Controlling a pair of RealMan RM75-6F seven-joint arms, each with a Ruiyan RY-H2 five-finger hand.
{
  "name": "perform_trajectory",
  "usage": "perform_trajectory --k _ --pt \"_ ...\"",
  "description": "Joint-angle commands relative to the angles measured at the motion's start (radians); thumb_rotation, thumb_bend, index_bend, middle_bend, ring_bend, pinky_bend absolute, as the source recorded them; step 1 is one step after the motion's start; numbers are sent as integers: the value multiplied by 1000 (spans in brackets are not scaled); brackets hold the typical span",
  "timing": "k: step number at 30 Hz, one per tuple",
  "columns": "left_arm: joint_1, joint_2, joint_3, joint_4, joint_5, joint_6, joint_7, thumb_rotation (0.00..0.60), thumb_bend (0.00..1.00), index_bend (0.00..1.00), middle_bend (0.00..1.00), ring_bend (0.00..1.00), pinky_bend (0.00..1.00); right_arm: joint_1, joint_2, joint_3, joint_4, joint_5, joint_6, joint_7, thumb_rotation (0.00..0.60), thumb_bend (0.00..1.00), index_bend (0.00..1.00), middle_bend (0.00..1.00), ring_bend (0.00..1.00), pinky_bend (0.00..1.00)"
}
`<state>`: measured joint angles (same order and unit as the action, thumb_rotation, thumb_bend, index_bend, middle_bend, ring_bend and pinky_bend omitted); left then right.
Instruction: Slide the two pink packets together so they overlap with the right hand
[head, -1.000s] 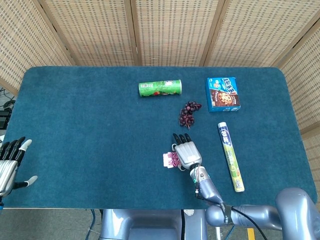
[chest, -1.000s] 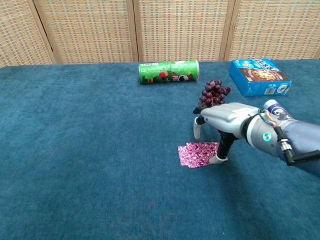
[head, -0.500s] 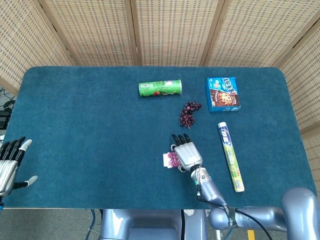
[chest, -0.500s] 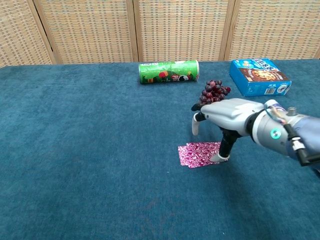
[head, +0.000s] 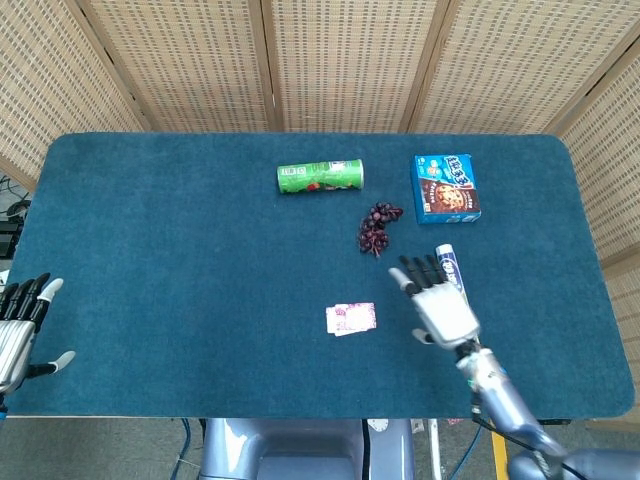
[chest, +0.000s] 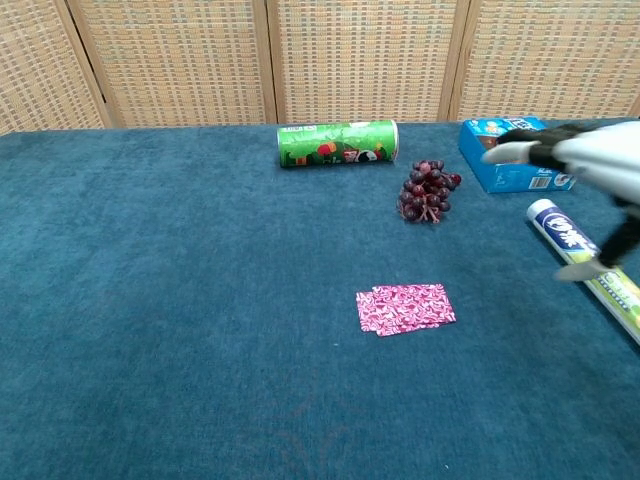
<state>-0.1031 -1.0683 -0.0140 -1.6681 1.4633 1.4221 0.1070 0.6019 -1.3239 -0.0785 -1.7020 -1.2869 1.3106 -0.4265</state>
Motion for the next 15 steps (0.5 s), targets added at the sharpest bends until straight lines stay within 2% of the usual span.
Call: perform_trajectory --k 1,7,15 --pt "5 -14 -3 16 9 17 6 600 0 0 0 0 0 -145 60 -65 128 -112 150 195 600 0 22 0 0 0" --pt "9 -39 -11 37 10 39 36 600 0 0 0 0 0 -289 15 -67 253 -173 304 368 600 0 14 0 0 0" --pt "15 -53 -15 48 13 57 38 600 0 0 0 0 0 -365 -8 -45 304 -200 337 422 600 0 10 0 0 0"
